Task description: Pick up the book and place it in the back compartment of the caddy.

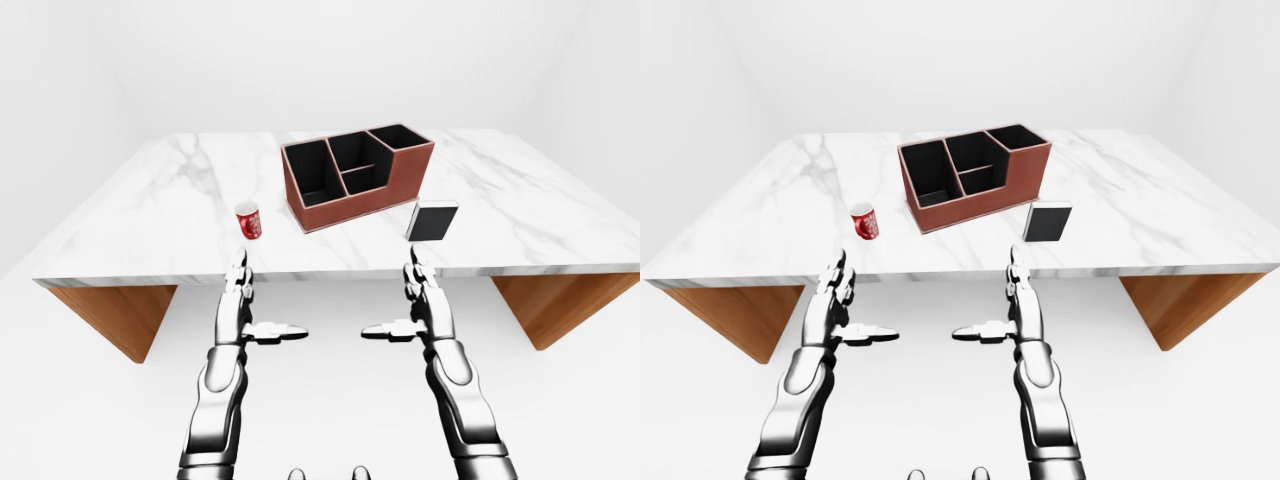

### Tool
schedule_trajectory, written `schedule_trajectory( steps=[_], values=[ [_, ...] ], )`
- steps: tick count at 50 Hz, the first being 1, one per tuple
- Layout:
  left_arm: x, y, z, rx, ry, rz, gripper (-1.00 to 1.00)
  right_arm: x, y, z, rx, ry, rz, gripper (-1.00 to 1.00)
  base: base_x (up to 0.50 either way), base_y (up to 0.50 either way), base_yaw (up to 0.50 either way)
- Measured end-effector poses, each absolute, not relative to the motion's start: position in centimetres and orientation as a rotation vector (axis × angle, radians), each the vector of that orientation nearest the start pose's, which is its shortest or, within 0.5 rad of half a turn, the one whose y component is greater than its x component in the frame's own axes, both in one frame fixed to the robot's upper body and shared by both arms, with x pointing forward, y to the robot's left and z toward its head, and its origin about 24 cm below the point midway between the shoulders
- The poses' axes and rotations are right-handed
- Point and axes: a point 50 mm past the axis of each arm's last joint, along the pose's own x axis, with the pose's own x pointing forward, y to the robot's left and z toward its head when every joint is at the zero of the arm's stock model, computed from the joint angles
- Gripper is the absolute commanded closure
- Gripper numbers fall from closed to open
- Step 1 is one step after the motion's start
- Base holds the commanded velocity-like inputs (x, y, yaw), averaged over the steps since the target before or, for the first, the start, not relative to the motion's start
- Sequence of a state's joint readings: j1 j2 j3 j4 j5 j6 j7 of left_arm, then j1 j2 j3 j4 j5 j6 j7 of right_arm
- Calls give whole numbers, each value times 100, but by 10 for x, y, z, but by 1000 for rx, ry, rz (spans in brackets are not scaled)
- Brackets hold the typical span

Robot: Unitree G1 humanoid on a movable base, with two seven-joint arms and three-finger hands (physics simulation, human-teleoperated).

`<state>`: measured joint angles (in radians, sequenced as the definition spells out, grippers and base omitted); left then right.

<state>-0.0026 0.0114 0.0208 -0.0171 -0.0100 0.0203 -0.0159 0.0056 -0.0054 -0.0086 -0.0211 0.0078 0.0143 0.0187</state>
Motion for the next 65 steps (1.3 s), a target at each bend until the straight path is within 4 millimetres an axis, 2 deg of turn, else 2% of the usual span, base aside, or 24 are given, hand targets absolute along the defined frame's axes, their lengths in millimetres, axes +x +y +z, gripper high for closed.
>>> schedule_trajectory(
  steps=[9, 13, 27, 36, 47, 65],
  values=[
    [251, 161, 55, 30, -5, 5, -100, 249, -151, 52, -27, -19, 29, -100, 0, 0, 0],
    [247, 162, 69, 46, -67, 3, -100, 246, -151, 60, -47, -30, 34, -100, 0, 0, 0],
    [225, 166, 129, 97, -326, -3, -100, 231, -150, 116, -92, -273, 50, -100, 0, 0, 0],
    [214, 169, 151, 125, -425, 0, -100, 220, -152, 140, -93, -378, 74, -100, 41, -2, 0],
    [208, 169, 161, 148, -470, -2, -100, 215, -153, 150, -99, -425, 79, -100, 50, -3, 0],
    [205, 169, 163, 159, -480, -5, -100, 211, -153, 154, -118, -441, 81, -100, 50, -3, 0]
  ],
)
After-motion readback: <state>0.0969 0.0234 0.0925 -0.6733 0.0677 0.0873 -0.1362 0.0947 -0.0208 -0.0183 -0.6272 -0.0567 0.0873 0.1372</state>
